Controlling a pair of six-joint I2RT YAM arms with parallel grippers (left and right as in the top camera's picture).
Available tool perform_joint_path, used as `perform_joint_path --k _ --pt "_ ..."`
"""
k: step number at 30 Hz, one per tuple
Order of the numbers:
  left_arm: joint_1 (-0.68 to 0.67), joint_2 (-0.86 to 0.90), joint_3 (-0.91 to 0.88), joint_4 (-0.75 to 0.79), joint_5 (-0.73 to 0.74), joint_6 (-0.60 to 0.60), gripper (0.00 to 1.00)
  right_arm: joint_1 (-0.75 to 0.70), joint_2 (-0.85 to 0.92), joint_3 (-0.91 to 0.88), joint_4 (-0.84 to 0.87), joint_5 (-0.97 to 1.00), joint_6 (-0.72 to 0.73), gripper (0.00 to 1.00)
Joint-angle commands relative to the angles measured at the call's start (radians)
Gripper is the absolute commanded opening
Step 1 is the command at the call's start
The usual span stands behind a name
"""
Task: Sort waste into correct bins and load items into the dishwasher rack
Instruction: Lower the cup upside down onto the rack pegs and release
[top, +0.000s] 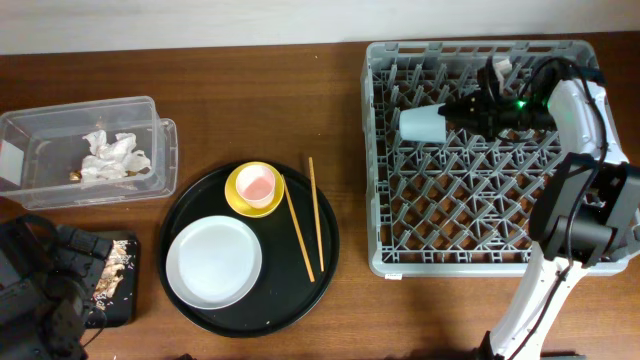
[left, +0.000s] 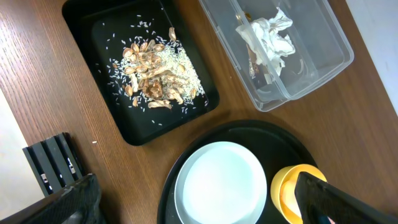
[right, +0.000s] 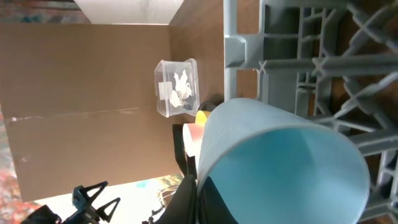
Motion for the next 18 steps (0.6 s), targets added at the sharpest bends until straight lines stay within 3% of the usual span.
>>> perform_joint_path --k 1,7,14,18 --pt "0.005 -0.002 0.009 0.001 0.000 -0.006 1.00 0.007 0.020 -0.003 0.060 0.071 0.087 0.04" --pt "0.005 -0.002 0.009 0.001 0.000 -0.006 1.00 -0.012 0.020 -0.003 0.077 0.393 0.140 0.04" --pt "0.005 -0.002 0.009 0.001 0.000 -0.006 0.99 -0.114 0.000 0.037 0.021 0.407 0.147 0.04" --pt "0.005 -0.002 0.009 0.001 0.000 -0.006 1.00 -0.145 -0.117 0.039 0.019 0.502 0.148 0.06"
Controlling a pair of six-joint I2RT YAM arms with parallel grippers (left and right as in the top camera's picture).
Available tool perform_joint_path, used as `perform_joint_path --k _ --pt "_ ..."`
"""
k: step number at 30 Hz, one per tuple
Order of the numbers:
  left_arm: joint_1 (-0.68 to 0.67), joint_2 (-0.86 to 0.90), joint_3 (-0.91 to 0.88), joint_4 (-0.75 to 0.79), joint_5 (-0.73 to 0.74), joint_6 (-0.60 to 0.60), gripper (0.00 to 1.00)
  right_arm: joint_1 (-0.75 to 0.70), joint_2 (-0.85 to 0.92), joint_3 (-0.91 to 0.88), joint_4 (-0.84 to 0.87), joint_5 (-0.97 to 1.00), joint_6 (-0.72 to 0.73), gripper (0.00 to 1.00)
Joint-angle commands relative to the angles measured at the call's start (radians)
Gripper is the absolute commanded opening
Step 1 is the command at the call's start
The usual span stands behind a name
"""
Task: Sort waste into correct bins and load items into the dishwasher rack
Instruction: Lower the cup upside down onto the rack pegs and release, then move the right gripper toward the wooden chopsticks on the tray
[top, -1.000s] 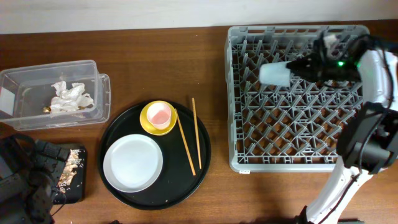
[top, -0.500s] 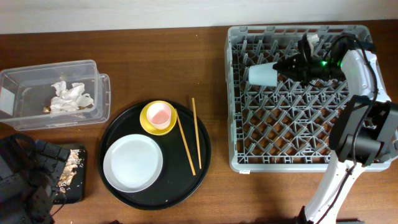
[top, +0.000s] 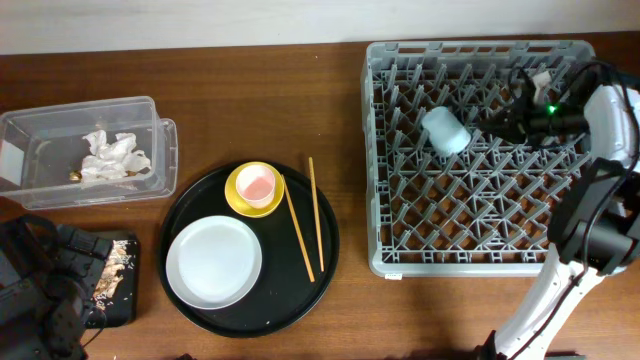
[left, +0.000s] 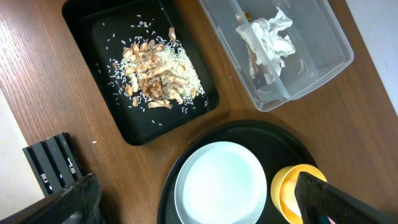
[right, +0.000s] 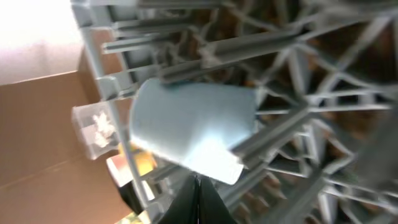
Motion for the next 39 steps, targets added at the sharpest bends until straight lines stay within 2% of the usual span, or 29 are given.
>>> perform_joint_path --k 1,6,7,9,11,15,17,22,26,29,35,38,39 --pt "0.005 -0.002 0.009 0.001 0.000 -0.006 1.00 -0.008 -0.157 0.013 -0.011 0.160 -0.003 0.07" --pt "0.005 -0.002 0.009 0.001 0.000 -0.006 1.00 0.094 -0.347 0.013 0.023 0.254 -0.008 0.18" --pt "0.005 -0.002 0.009 0.001 0.000 -0.006 1.00 0.127 -0.351 0.013 0.047 0.254 -0.008 0.17" --pt "0.005 -0.002 0.009 0.001 0.000 -0.006 0.99 0.233 -0.325 0.013 0.124 0.306 -0.003 0.09" --pt "0.005 -0.002 0.009 0.001 0.000 -0.006 1.00 0.333 -0.276 0.013 0.193 0.452 0.049 0.04" --pt "0.005 -0.002 0.009 0.001 0.000 -0.006 1.00 0.456 -0.185 0.013 0.310 0.700 0.176 0.04" --pt "0.005 -0.002 0.009 0.001 0.000 -0.006 0.99 0.482 -0.156 0.013 0.331 0.801 0.233 0.04" --pt "0.005 -0.002 0.009 0.001 0.000 -0.006 1.00 0.482 -0.097 0.009 0.290 0.888 0.282 0.04" --pt "0.005 -0.002 0.009 0.001 0.000 -0.006 0.99 0.481 -0.106 0.015 0.210 0.942 0.309 0.04" --pt "0.005 -0.002 0.009 0.001 0.000 -0.006 0.99 0.462 -0.118 0.015 0.133 1.076 0.383 0.04" --pt "0.005 -0.002 0.009 0.001 0.000 -0.006 1.00 0.439 -0.282 0.017 -0.007 1.073 0.381 0.04" --pt "0.005 -0.002 0.009 0.001 0.000 -0.006 0.99 0.445 -0.368 0.017 -0.069 0.911 0.377 0.04" --pt "0.005 -0.002 0.009 0.001 0.000 -0.006 0.99 0.453 -0.382 0.017 -0.075 0.813 0.331 0.04"
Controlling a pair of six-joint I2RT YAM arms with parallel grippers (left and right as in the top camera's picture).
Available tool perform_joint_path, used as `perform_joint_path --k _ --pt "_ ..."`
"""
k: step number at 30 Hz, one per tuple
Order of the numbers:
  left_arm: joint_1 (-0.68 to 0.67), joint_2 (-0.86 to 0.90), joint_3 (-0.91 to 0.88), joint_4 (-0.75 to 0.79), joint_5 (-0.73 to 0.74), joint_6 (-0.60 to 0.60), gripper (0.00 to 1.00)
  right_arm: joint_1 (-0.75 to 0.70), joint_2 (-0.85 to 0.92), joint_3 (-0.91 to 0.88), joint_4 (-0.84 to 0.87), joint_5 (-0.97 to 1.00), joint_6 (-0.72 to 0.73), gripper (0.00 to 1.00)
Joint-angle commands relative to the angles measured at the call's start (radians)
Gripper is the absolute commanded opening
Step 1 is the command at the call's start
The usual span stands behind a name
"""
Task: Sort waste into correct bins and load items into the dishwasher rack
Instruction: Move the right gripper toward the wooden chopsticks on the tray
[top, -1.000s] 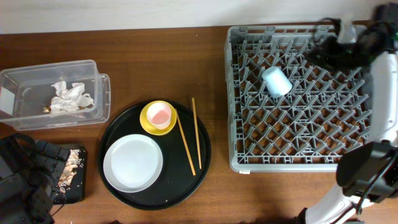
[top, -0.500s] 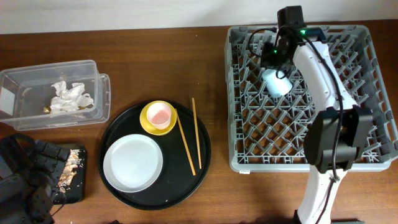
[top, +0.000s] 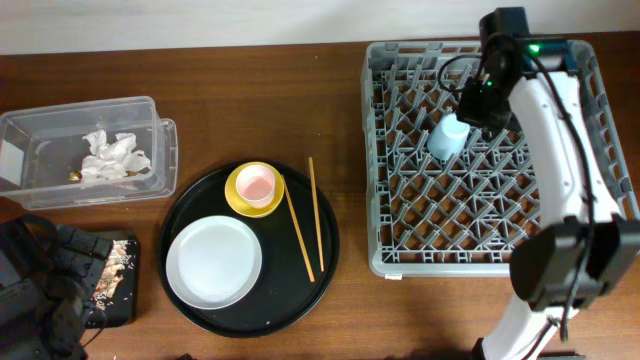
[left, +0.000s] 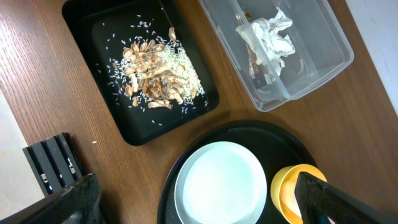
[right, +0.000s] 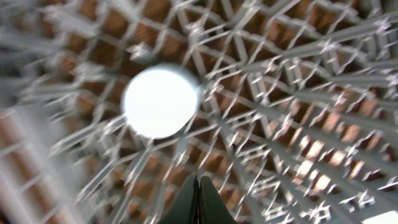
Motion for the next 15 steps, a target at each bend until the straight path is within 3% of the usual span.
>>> perform_joint_path --k 1,2,4,5,9,10,11,13,15 --pt "0.005 -0.002 0.009 0.001 0.000 -0.006 0.99 0.027 -0.056 0.004 -0.017 -0.306 -0.119 0.08" --pt "0.005 -0.002 0.009 0.001 0.000 -0.006 0.99 0.046 -0.056 0.004 -0.027 -0.455 -0.200 0.16" --pt "0.005 -0.002 0.009 0.001 0.000 -0.006 0.99 0.101 -0.048 0.001 -0.048 -0.615 -0.287 0.50" --pt "0.005 -0.002 0.009 0.001 0.000 -0.006 0.99 0.161 -0.048 -0.008 -0.046 -0.594 -0.289 0.63" --pt "0.005 -0.002 0.009 0.001 0.000 -0.006 0.99 0.395 -0.032 -0.077 -0.002 -0.429 -0.277 0.63" --pt "0.005 -0.002 0.009 0.001 0.000 -0.006 0.99 0.432 -0.025 -0.100 0.024 -0.403 -0.272 0.70" --pt "0.005 -0.002 0.009 0.001 0.000 -0.006 0.99 0.468 -0.018 -0.133 0.058 -0.361 -0.226 0.71" --pt "0.005 -0.002 0.009 0.001 0.000 -0.006 1.00 0.536 -0.009 -0.225 0.148 -0.266 -0.101 0.71" --pt "0.005 -0.002 0.009 0.001 0.000 -0.006 0.99 0.605 -0.009 -0.365 0.332 -0.268 -0.092 0.67"
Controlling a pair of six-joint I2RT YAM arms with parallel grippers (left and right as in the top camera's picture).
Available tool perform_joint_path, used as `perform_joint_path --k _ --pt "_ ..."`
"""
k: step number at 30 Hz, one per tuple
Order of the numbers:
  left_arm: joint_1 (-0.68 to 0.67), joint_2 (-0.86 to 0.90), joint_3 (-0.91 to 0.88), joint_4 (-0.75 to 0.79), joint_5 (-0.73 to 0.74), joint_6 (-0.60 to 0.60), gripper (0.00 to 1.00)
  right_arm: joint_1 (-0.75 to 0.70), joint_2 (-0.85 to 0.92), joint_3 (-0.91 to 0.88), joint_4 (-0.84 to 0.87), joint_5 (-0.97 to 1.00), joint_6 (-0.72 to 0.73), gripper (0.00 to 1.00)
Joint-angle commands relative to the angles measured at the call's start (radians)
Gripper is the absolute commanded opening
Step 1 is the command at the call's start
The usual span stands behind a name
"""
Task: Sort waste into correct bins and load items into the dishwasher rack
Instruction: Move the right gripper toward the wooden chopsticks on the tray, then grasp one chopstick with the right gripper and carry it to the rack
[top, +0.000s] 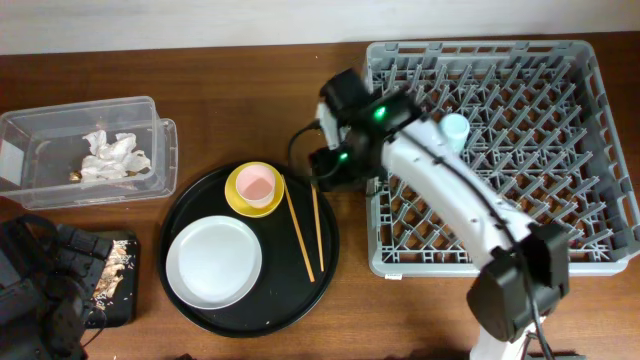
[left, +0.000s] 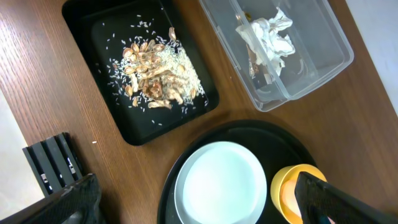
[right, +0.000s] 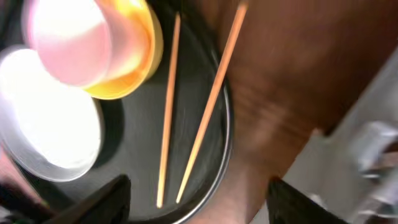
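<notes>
A round black tray (top: 190, 300) carries a white plate (top: 213, 262), a yellow bowl (top: 240, 203) with a pink cup (top: 255, 184) in it, and two wooden chopsticks (top: 298, 228). My right gripper (top: 330, 165) hangs open over the tray's right edge; in the right wrist view (right: 199, 205) the chopsticks (right: 211, 106) lie just ahead of it. A pale blue cup (top: 455, 127) stands mouth down in the grey dishwasher rack (top: 480, 262). My left gripper (left: 199, 211) is open, high above the plate (left: 221, 183), holding nothing.
A clear bin (top: 40, 190) with crumpled tissue (top: 110, 157) sits at the far left. A black rectangular tray (left: 127, 124) of rice and food scraps lies in front of it, half hidden overhead under the left arm (top: 40, 290).
My right gripper was shut above the blue cup in the rack; now it is open over the tray's right edge by the chopsticks. The cup stays in the rack. The left arm is unchanged.
My right gripper first held the blue cup on its side over the rack's back rows. Then the cup lay free in the rack with the gripper drawn off right. Later the cup stood mouth down under the gripper. Now the gripper is at the chopsticks.
</notes>
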Motion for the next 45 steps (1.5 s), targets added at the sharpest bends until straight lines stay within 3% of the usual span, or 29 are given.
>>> perform_joint_path --k 1,4,7,13,15,18,24,31,33,35,39,41,43,45 --pt "0.005 -0.002 0.009 0.000 0.000 -0.006 1.00 0.085 0.011 -0.182 0.186 0.070 0.074 0.60" --pt "0.005 -0.002 0.009 0.000 0.000 -0.006 0.99 0.128 0.011 -0.315 0.354 0.180 0.197 0.50" --pt "0.005 -0.002 0.009 0.000 0.000 -0.006 1.00 0.139 0.011 -0.394 0.453 0.251 0.245 0.50" --pt "0.005 -0.002 0.009 0.000 0.000 -0.006 1.00 0.147 0.046 -0.396 0.484 0.249 0.266 0.49" --pt "0.005 -0.002 0.009 0.000 0.000 -0.006 0.99 0.156 0.071 -0.396 0.486 0.248 0.280 0.41" --pt "0.005 -0.002 0.009 0.000 0.000 -0.006 0.99 0.170 0.088 -0.397 0.485 0.250 0.280 0.40" --pt "0.005 -0.002 0.009 0.000 0.000 -0.006 1.00 0.183 0.090 -0.397 0.488 0.251 0.299 0.19" --pt "0.005 -0.002 0.009 0.000 0.000 -0.006 0.99 0.184 0.147 -0.399 0.495 0.249 0.311 0.18" --pt "0.005 -0.002 0.009 0.000 0.000 -0.006 1.00 0.182 0.137 -0.395 0.495 0.246 0.325 0.13" --pt "0.005 -0.002 0.009 0.000 0.000 -0.006 0.99 0.160 0.105 -0.338 0.433 0.247 0.325 0.04" --pt "0.005 -0.002 0.009 0.000 0.000 -0.006 1.00 0.021 0.029 -0.062 0.179 0.245 0.294 0.04" --pt "0.005 -0.002 0.009 0.000 0.000 -0.006 0.99 -0.070 0.022 0.065 0.089 0.245 0.210 0.04" --pt "0.005 -0.002 0.009 0.000 0.000 -0.006 1.00 -0.177 0.021 0.162 0.036 0.212 -0.001 0.04" --pt "0.005 -0.002 0.009 0.000 0.000 -0.006 0.99 -0.276 0.022 0.171 0.028 0.213 -0.081 0.04"
